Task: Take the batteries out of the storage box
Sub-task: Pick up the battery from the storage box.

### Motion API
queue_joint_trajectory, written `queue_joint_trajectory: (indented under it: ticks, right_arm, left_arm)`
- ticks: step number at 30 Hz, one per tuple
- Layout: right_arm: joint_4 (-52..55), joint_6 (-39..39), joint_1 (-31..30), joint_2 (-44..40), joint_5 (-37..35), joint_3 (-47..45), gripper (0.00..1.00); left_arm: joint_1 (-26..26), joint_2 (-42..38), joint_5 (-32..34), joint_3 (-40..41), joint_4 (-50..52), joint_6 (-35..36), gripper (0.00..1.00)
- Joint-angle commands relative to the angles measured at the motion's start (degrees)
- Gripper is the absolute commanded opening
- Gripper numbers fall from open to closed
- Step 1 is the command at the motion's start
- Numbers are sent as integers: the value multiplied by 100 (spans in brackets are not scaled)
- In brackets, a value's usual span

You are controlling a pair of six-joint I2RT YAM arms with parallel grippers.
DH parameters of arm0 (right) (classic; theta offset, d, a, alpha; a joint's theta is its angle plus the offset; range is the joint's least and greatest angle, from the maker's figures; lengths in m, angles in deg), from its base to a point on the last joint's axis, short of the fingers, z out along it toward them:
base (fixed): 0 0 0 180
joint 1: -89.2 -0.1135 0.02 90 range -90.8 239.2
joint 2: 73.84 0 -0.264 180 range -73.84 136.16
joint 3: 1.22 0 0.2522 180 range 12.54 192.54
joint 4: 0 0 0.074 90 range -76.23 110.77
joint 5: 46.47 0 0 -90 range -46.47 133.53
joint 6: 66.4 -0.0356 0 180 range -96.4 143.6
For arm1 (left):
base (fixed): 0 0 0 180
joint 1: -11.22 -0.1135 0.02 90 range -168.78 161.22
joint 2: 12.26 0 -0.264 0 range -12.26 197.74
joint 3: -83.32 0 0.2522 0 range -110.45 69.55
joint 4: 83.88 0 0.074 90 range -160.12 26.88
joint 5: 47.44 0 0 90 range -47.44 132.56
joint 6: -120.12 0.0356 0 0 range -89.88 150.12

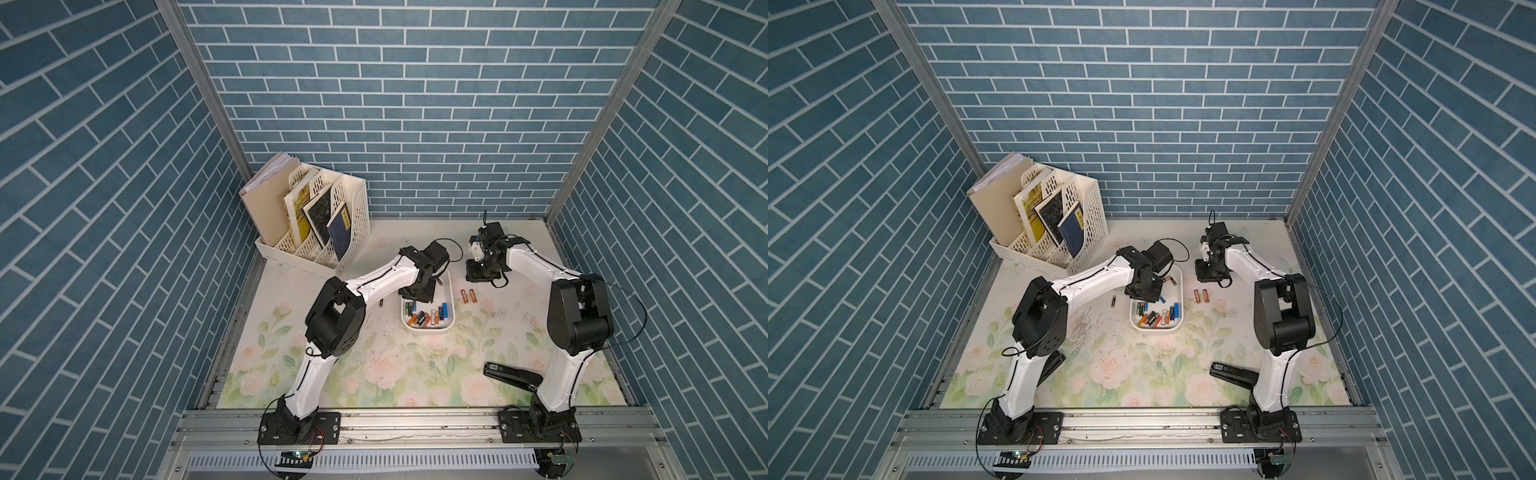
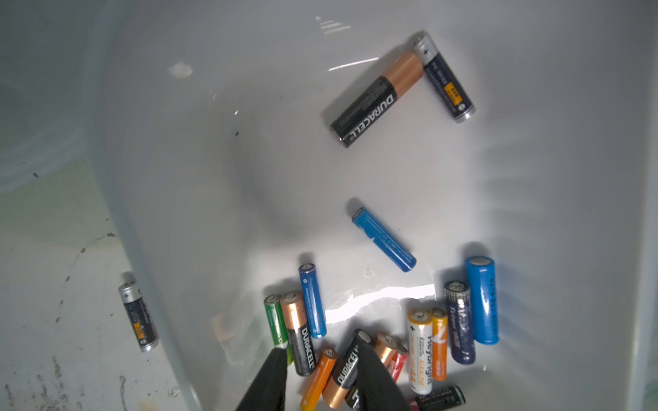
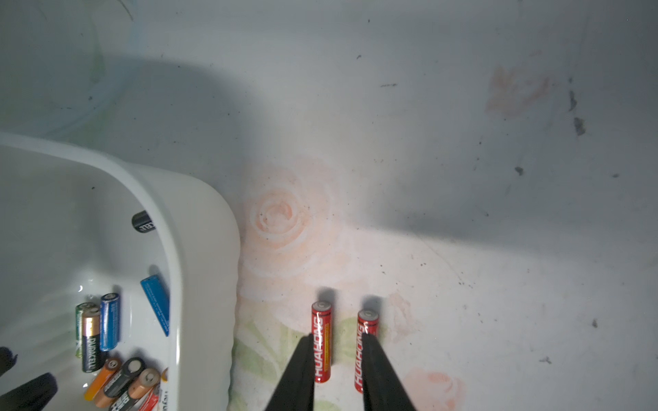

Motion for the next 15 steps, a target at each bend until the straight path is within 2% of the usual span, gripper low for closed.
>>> queue_joint_trajectory:
  ticks: [1, 15]
  right_arm:
    - [-24, 185, 32, -137, 103, -54, 26]
    - [-15, 218, 63, -122, 132, -44, 26]
  left_arm:
    - [10, 86, -156, -59, 64, 6, 40]
    - [5, 286, -367, 229, -217, 9, 40]
